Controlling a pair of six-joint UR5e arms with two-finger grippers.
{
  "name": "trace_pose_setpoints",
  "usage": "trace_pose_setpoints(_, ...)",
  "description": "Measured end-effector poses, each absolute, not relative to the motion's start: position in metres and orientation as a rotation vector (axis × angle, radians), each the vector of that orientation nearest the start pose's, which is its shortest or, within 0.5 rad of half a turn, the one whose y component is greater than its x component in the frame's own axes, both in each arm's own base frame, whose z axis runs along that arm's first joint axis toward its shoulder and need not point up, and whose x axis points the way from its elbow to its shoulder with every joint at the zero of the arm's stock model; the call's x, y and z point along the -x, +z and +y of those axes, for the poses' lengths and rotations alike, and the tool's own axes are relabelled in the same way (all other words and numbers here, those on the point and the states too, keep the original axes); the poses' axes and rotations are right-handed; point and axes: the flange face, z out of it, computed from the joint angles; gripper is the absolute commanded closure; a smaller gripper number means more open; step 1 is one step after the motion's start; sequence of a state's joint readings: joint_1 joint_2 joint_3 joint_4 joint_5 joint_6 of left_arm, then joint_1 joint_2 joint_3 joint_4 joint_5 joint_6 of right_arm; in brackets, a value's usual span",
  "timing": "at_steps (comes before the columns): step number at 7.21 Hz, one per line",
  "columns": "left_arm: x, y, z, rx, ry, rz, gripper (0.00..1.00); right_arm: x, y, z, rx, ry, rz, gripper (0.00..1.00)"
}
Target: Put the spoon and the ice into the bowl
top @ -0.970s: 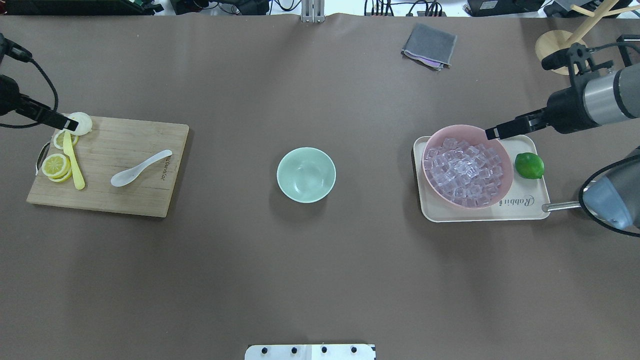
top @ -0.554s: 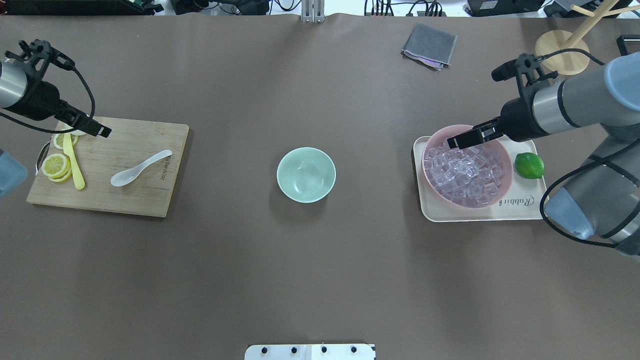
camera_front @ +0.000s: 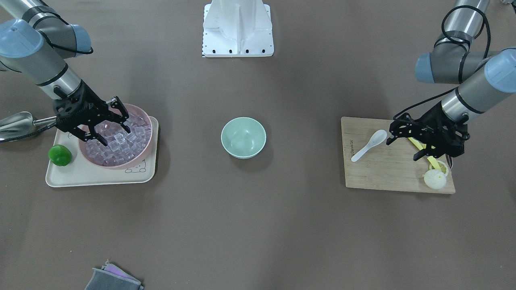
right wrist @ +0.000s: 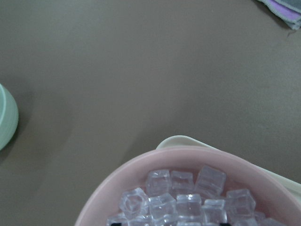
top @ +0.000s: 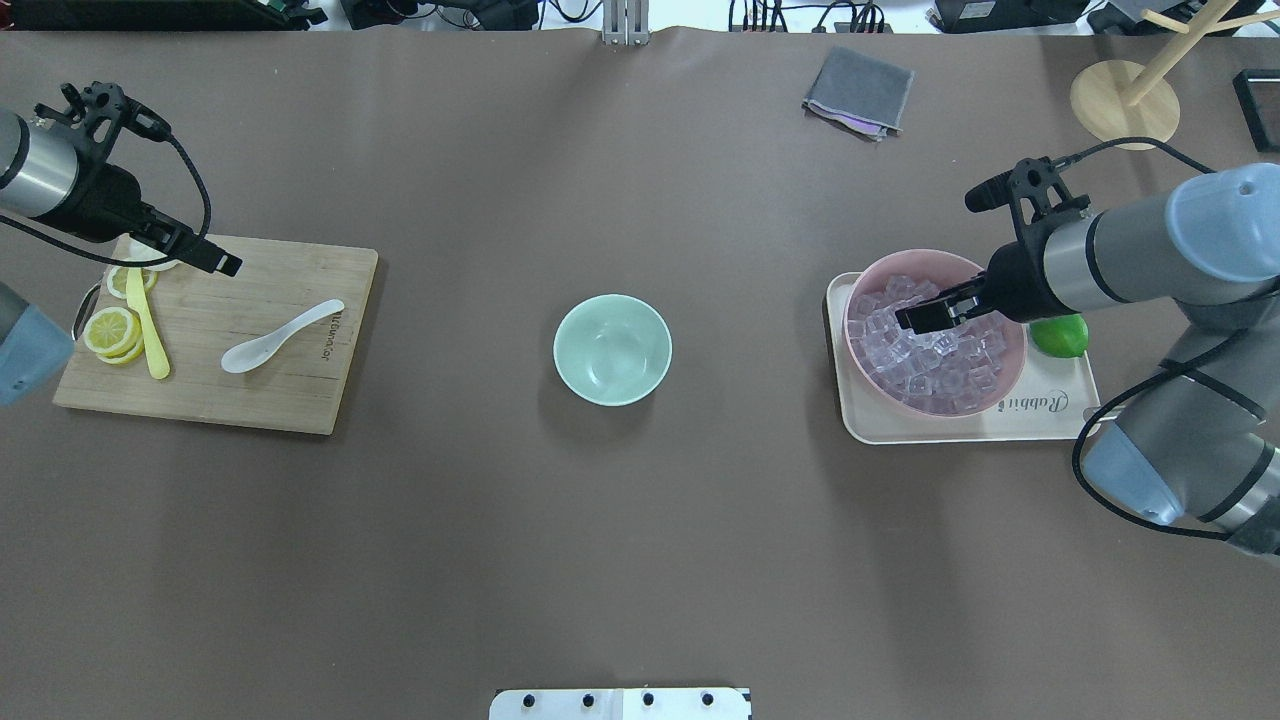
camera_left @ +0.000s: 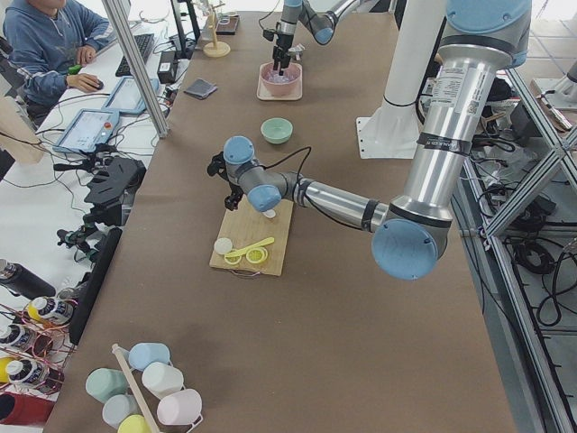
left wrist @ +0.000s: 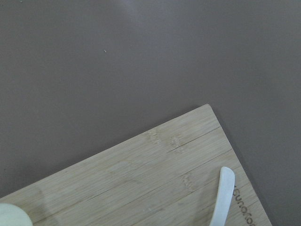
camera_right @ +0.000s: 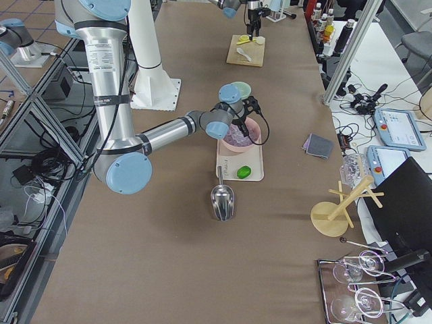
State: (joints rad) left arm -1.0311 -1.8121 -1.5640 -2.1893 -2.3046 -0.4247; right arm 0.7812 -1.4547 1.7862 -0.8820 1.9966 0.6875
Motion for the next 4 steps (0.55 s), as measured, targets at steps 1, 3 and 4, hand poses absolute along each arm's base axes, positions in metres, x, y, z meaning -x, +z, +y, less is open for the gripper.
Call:
trace_pose_setpoints(1, -0.256, 0.4563, -0.5524, -0.4, 0.416, 0.992, 0.08, 0.3266, 0.4235, -0.4482, -0.488, -0.308, -0.95, 0.61)
trace_pose_setpoints(3, -0.2572, 0.4573, -0.5521, -0.397, 0.415, 0.992, 0.08, 0.3274, 0.4294, -0.4427, -0.488, -0.308, -0.935, 0.67)
trace_pose_setpoints(4, -0.2573, 0.4582, -0.5519, -0.395, 0.414, 0.992, 0.08, 0.3304, 0.4305, -0.4406, -0.493, -0.309, -0.928, 1.0)
